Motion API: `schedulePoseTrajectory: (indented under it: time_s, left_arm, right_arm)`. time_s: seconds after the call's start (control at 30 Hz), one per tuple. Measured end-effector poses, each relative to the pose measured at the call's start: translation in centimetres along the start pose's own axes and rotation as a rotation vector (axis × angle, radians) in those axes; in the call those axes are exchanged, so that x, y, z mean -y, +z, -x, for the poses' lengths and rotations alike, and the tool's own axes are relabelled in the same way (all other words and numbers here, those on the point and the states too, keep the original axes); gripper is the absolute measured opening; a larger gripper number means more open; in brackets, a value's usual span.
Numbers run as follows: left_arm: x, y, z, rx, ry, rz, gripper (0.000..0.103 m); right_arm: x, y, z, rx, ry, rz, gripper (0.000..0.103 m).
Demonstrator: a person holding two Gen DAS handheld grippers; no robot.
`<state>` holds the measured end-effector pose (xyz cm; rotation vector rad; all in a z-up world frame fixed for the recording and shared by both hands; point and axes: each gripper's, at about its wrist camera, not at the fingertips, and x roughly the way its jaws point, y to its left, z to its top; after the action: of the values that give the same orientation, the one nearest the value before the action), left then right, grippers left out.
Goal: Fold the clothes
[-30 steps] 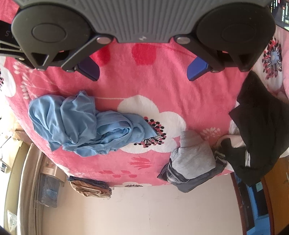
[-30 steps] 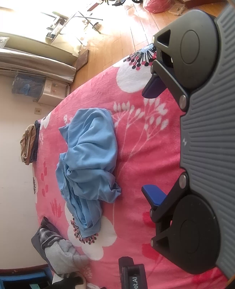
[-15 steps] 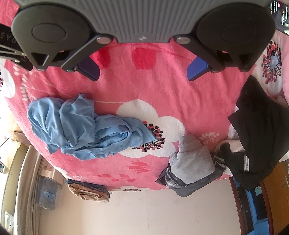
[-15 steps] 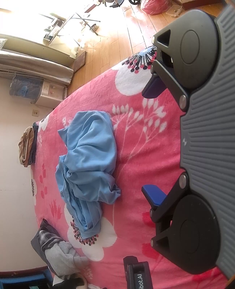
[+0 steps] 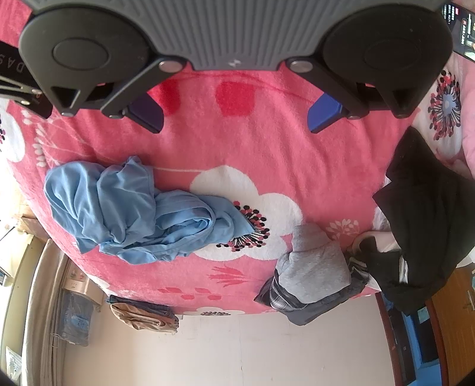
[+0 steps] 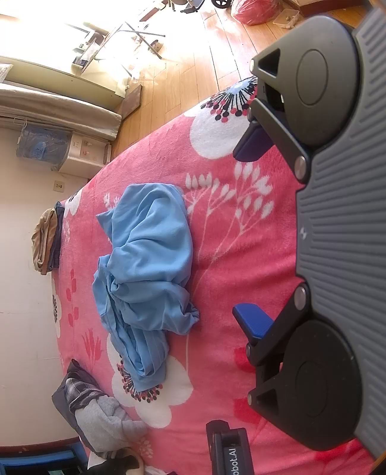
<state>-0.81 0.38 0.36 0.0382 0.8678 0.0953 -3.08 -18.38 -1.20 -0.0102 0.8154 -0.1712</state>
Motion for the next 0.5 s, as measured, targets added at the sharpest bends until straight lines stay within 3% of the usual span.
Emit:
schedulePoseTrajectory:
  time_s: [0.5]
  left_arm:
    - [0.0,-0.09,-0.31,-0.012,0.005,0.003,0.103]
  right_arm:
    - [-0.04,-0.03,0.03,-0.003,0.0,-0.005,0.102]
